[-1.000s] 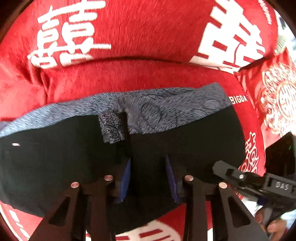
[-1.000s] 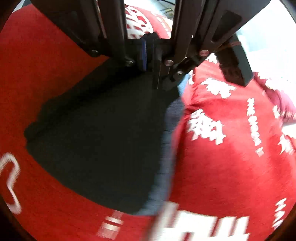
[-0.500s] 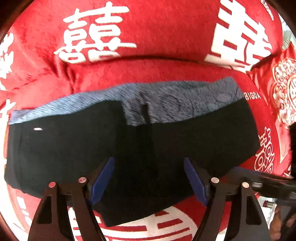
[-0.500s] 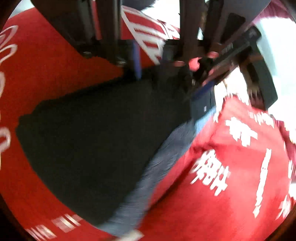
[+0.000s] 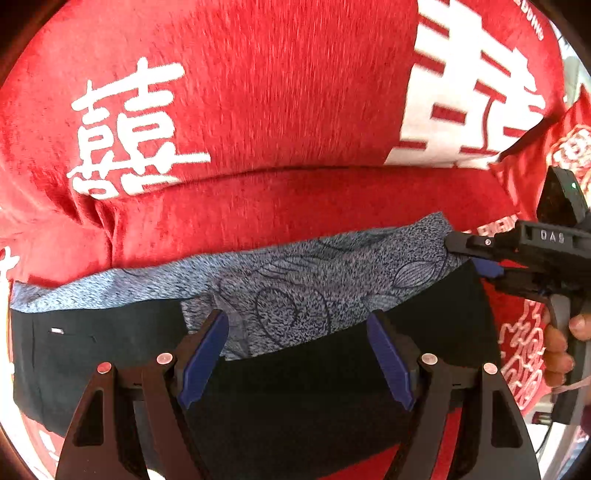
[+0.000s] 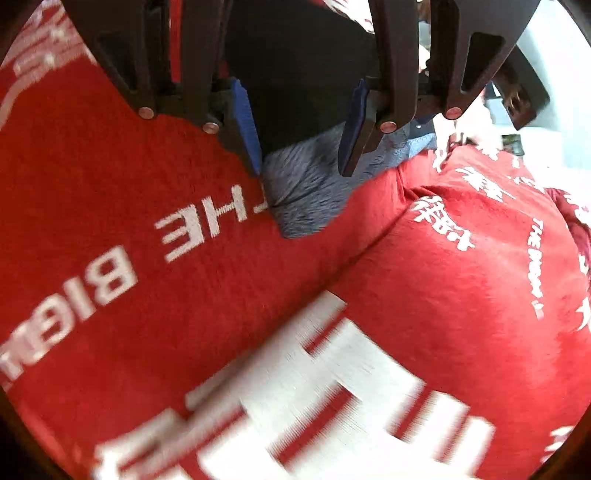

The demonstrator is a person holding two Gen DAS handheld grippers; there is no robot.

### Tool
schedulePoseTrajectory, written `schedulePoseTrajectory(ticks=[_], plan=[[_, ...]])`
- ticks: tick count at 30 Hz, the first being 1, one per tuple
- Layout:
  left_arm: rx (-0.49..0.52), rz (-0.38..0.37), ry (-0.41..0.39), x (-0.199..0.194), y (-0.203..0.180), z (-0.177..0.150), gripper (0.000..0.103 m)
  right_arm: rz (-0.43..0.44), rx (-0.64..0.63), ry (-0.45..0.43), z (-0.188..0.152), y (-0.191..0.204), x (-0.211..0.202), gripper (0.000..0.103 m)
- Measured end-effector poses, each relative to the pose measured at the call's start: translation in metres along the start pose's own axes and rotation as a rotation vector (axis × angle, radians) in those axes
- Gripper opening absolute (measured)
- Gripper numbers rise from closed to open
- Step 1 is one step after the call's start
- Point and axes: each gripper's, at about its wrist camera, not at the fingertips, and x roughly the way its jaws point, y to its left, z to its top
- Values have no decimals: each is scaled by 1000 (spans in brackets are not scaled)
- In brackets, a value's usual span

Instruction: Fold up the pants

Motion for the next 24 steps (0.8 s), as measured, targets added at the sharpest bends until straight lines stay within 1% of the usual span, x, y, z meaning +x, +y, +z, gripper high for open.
schedulePoseTrajectory(ticks=[1, 2, 3, 5, 6, 8, 9, 10, 11, 12, 13, 14, 16, 17, 18, 20, 21, 23, 24], plan=[[-5, 8, 14, 5, 1, -2, 78, 23, 28, 13, 3, -6, 3, 39], [-13, 17, 30, 9, 2, -4, 78, 55, 54, 23, 4, -8, 3, 34], [-18, 25, 38, 11, 5, -7, 78, 95, 61, 34, 2, -7, -1, 31], [-15, 36, 58, 14, 9, -15, 78, 133, 31, 44, -2, 0, -8, 30], [-13, 42, 68, 16, 12, -20, 78, 130, 10, 51, -5, 5, -12, 29], [-11, 48, 72, 16, 15, -29, 79, 57, -48, 51, -6, 15, -13, 29], [-15, 47, 77, 17, 17, -32, 80, -55, -111, 39, -3, 22, -9, 29], [-22, 50, 76, 18, 19, -36, 83, -141, -158, 34, -2, 27, -3, 29], [-40, 45, 84, 20, 23, -38, 86, -202, -200, 31, -3, 31, 4, 29], [-66, 29, 89, 21, 28, -39, 87, -244, -230, 20, -4, 36, 11, 32], [-93, 16, 94, 22, 33, -39, 87, -265, -237, 6, -5, 39, 12, 33], [-109, 14, 99, 21, 37, -40, 87, -276, -238, -10, -7, 42, 11, 38], [-102, 46, 96, 15, 38, -42, 87, -293, -252, -23, -15, 48, 6, 44], [-95, 65, 91, 10, 38, -43, 87, -314, -267, -25, -20, 52, 3, 50], [-93, 81, 84, 4, 40, -45, 87, -345, -298, -30, -28, 52, -7, 53], [-105, 99, 79, -5, 46, -51, 87, -392, -342, -30, -40, 56, -15, 54], [-118, 107, 83, -8, 49, -54, 87, -418, -366, -32, -53, 54, -24, 54], [-152, 117, 90, -15, 58, -62, 87, -449, -395, -44, -67, 55, -38, 54], [-176, 125, 91, -20, 64, -67, 87, -464, -423, -62, -78, 62, -41, 54]])
